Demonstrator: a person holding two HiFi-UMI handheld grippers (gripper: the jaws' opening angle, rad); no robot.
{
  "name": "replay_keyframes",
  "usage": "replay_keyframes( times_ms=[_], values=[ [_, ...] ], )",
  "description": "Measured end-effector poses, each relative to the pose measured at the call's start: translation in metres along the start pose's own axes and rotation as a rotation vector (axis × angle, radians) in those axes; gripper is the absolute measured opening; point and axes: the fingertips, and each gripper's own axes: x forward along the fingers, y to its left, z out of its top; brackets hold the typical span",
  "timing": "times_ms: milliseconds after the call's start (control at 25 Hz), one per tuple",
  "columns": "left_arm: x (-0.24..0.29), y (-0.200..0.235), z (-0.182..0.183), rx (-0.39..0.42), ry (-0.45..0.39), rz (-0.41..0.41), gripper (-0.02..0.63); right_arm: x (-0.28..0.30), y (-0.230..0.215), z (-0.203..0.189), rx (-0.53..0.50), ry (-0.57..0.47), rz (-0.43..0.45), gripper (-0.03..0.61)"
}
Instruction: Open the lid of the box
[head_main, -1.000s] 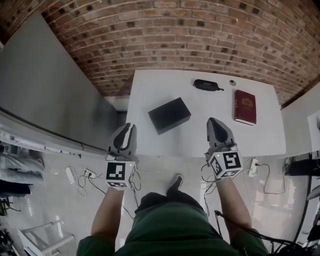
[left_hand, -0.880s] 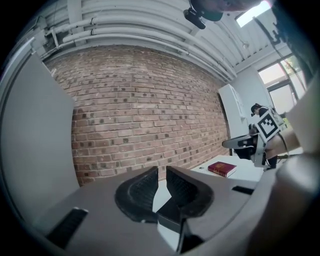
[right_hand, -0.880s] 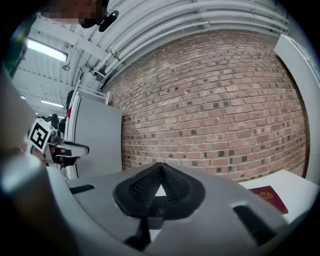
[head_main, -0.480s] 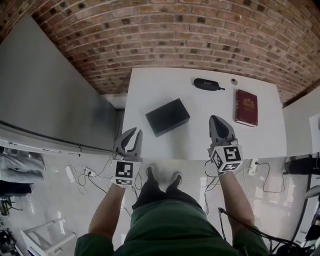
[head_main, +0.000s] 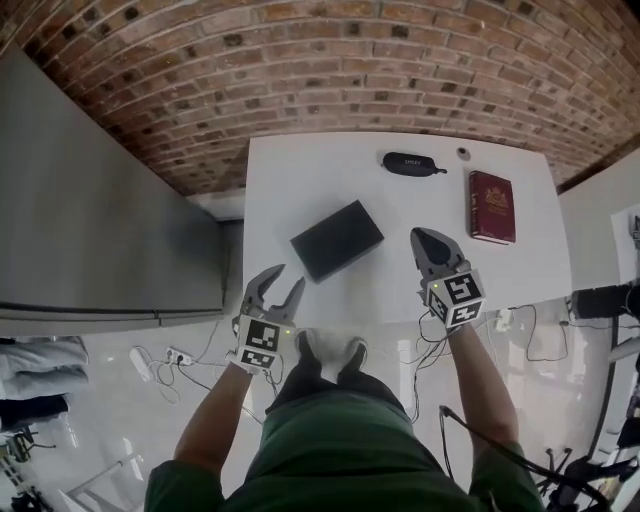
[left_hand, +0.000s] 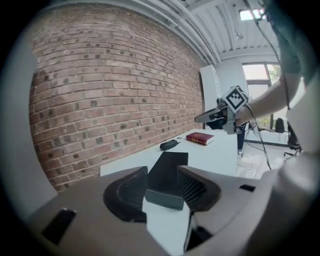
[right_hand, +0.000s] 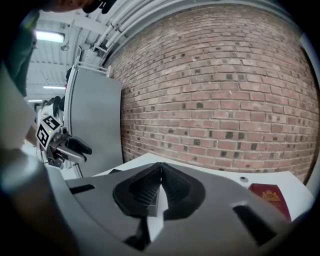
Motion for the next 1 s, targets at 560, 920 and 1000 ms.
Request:
replay_keyframes(
  times_ms=[560, 920, 1000],
  values=[
    [0.041, -0.012, -0.039, 0.385, 0.163, -0.348, 0.318, 0.025, 0.030, -0.064, 0.079, 0.180, 0.018, 0.165],
    [0.047, -0.023, -0.062, -0.040, 0.226, -0.261, 0.318, 0.053, 0.027, -0.088, 0.041, 0.223, 0.202, 0.241],
    [0.052, -0.034, -0.068, -0.069, 0.231, -0.218, 0.316, 0.058, 0.030, -0.096, -0.022, 0.260, 0.272, 0.254]
  ],
)
